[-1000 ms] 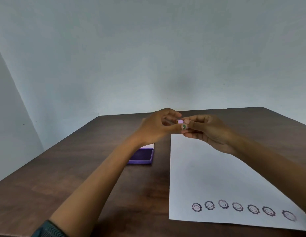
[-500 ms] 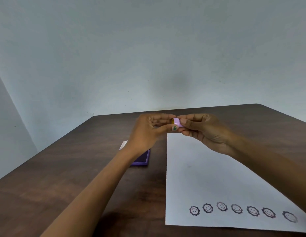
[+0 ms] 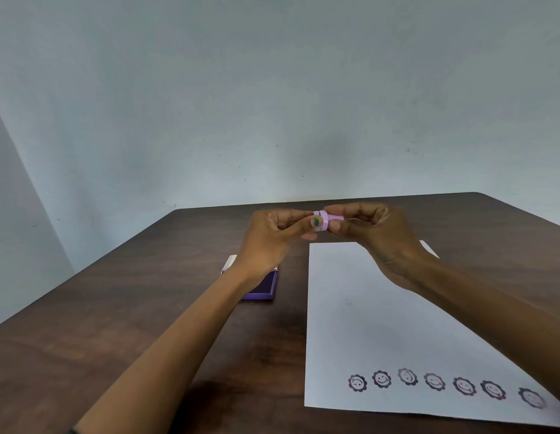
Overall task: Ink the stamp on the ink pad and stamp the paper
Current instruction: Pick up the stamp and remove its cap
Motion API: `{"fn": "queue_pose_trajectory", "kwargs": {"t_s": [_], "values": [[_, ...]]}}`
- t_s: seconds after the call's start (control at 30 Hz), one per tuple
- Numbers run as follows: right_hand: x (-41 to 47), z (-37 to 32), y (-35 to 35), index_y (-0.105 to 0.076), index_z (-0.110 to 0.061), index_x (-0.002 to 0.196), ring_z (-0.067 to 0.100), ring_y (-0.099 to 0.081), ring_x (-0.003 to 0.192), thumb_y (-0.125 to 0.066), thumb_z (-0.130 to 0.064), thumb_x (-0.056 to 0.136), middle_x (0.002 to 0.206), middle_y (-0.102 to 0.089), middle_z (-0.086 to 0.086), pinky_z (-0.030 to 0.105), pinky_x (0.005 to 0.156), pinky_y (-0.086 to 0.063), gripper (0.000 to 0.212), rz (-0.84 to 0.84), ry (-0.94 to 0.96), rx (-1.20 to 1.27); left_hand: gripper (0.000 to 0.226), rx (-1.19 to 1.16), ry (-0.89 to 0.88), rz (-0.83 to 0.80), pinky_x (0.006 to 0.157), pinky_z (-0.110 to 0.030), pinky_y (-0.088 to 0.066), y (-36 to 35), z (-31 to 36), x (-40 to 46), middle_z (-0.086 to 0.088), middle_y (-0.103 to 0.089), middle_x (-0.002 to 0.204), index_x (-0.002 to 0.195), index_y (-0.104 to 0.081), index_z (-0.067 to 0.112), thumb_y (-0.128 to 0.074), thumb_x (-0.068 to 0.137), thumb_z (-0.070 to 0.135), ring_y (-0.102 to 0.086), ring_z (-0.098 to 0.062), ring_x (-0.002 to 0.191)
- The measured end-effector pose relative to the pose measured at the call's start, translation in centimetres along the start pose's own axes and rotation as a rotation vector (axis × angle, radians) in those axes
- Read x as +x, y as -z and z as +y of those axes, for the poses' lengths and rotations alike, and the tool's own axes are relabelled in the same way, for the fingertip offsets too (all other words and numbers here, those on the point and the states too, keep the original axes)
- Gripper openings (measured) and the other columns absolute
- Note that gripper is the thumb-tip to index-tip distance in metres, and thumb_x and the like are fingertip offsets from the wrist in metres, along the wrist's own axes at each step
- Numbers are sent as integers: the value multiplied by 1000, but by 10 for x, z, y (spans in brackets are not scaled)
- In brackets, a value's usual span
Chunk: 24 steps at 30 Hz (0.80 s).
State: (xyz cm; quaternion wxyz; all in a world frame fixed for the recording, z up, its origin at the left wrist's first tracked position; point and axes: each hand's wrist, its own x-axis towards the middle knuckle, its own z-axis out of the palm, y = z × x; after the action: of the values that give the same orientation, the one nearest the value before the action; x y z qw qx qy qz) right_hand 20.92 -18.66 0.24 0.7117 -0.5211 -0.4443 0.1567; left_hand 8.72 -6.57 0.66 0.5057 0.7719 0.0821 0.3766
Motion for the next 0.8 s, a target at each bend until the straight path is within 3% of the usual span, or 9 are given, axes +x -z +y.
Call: {"fn": "queue_pose_trajectory", "kwargs": {"t_s": [0.13,0.23,0.3,0.4,0.47,0.57,0.8], "values": [[0,0,3,-68,-2,102,26,-69,92,-66,-1,77,100,-72,17,31,85,-56,25,-36,-21,53,10,36,39,6,64,-6,-45,1,-3,1,14,-75,73,89,-75,21,-69,83,25,-72,-6,67],[2,2,6,-68,-2,99,14,-70,79,-60,2,80,85,-76,4,20,72,-58,21,-55,-88,214,8,85,8,-13,65,-9,-48,6,-5,3,16,-73,70,87,-73,26,-72,81,22,-68,0,69],[3,3,8,-69,-4,95,12,-71,77,-58,3,82,81,-77,0,19,68,-57,18,-62,-145,302,9,214,15,-47,73,-21,-53,10,-9,3,14,-73,74,84,-73,30,-75,78,24,-67,-3,73],[5,2,9,-69,-7,94,13,-72,79,-56,2,83,82,-77,1,19,66,-57,19,-67,-219,374,8,522,35,-116,86,-36,-48,15,-20,3,13,-73,81,83,-72,35,-74,76,39,-65,-6,78],[4,2,8,-69,-8,93,13,-72,77,-55,2,84,81,-77,1,19,64,-57,19,-68,-250,395,18,763,33,-133,90,-35,-36,17,-26,2,19,-71,83,88,-71,37,-68,77,51,-61,1,82],[4,2,8,-68,-9,93,11,-72,73,-53,1,86,79,-76,0,18,63,-57,20,-72,-257,389,26,942,10,-139,87,-33,-21,20,-30,2,21,-68,84,94,-71,37,-61,80,57,-56,3,82],[2,1,8,-68,-9,94,10,-71,69,-54,1,85,75,-76,-1,17,62,-57,19,-61,-262,355,30,1148,-26,-179,93,-36,-18,25,-39,4,16,-71,97,98,-71,41,-56,81,61,-57,-6,98]]}}
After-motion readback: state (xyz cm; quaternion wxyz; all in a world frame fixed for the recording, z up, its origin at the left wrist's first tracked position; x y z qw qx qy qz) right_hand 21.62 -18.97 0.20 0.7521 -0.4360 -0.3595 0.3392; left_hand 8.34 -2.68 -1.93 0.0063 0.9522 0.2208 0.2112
